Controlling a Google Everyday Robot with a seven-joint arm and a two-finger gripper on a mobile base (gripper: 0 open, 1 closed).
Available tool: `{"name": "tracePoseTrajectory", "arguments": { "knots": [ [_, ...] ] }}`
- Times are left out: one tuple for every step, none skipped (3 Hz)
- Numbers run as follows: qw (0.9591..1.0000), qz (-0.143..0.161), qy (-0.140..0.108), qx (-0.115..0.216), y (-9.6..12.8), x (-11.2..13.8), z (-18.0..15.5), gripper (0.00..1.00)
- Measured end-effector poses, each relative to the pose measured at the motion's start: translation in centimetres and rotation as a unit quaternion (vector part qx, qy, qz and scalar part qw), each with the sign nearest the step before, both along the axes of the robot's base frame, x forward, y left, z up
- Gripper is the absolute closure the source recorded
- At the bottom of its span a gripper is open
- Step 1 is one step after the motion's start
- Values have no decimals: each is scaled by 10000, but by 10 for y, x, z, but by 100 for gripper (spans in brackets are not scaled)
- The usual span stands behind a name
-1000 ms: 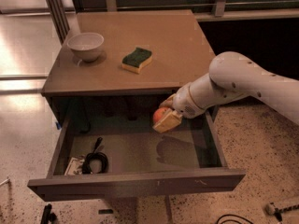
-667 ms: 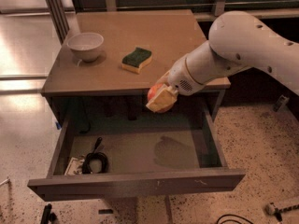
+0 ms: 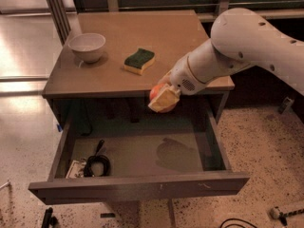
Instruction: Pick apple from top drawer and place on counter
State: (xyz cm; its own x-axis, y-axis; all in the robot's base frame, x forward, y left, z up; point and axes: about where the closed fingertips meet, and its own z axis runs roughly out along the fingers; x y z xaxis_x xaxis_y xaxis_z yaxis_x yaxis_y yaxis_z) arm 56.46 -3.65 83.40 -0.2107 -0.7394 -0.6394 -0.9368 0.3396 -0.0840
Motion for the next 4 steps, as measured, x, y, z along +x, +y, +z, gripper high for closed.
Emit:
{"name": "tracePoseTrajectory", "arguments": {
  "knots": [
    [9999, -104, -51, -70, -8, 18, 10, 100],
    [9998, -209, -74, 7, -14, 41, 20, 100],
    [9992, -318, -81, 239, -19, 66, 28, 100],
    [9980, -400, -61, 485, -20, 90, 31, 100]
  ]
}}
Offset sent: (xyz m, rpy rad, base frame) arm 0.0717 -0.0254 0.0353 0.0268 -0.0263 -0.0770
